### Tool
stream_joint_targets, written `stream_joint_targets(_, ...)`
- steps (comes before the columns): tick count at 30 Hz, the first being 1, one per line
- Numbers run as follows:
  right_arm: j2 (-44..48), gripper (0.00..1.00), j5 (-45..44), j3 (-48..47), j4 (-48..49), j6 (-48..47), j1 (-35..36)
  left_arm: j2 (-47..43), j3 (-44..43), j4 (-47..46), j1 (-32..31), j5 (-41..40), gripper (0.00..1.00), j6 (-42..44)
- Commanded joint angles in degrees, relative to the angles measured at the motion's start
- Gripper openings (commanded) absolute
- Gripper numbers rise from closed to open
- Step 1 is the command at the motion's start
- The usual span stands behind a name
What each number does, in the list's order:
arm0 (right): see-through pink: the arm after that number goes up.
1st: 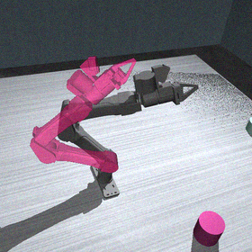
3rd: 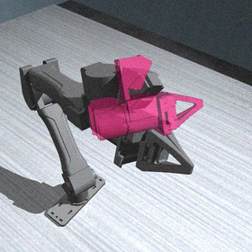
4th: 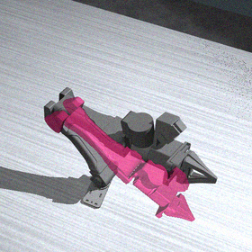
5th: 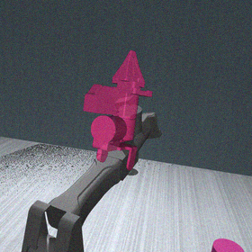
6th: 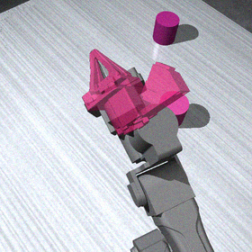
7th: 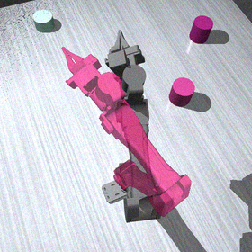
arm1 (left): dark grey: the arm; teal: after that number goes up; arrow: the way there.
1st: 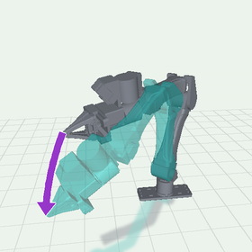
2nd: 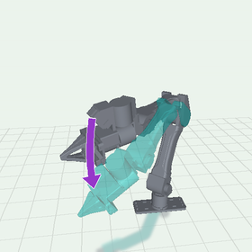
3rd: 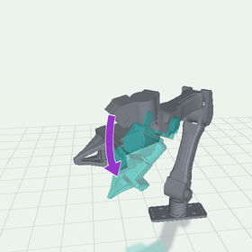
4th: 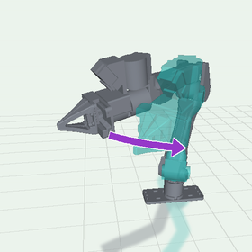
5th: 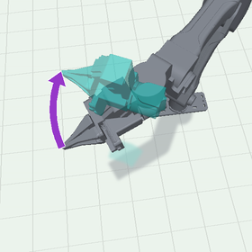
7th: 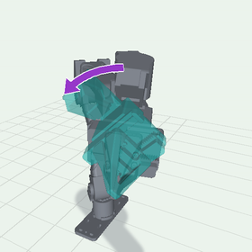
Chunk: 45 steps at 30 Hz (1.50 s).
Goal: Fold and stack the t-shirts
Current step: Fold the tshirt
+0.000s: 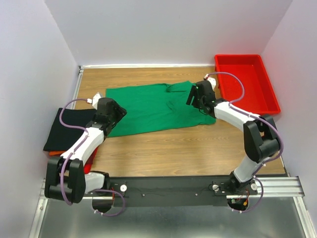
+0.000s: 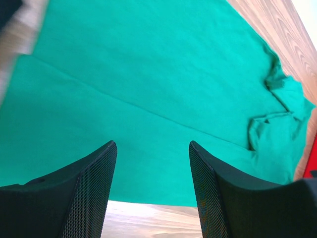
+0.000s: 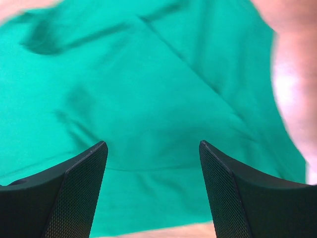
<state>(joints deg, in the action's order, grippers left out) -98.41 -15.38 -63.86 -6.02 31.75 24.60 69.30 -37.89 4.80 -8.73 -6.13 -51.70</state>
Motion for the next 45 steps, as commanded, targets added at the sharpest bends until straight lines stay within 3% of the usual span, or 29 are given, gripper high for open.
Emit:
stream_joint_targets(1, 1.1, 0.82, -2.7, 5.4, -0.8, 2.9, -1.0, 3.8, -2.7, -0.1, -3.5, -5.4, 0.68, -4.8)
stream_joint_targets(14, 1.6, 0.84, 1.1, 16.7, -0.8, 7.1, -4.8, 16.4, 0.9, -1.9, -4.0, -5.1, 0.69, -7.1)
stream_joint_targets(24, 15.9, 0.87, 4.3, 28.4, -3.1, 8.2, -9.6, 10.3, 5.2, 2.5, -4.2, -6.3, 0.68, -6.0)
stream_joint_targets(35, 32.7, 0.89, 7.8, 33.8, -11.6, 9.0, -9.8, -0.7, 10.4, 7.0, -4.4, -4.1, 0.68, -6.7)
stream_joint_targets(42, 34.2, 0.89, 8.4, 27.5, -12.4, 7.1, -9.8, -3.7, 3.3, 9.0, -4.4, -6.9, 0.68, -2.2)
stream_joint_targets(45, 27.1, 0.88, 6.2, 14.3, -10.9, 4.6, -9.8, -1.5, -3.4, 9.4, -4.4, -9.2, 0.68, -1.5)
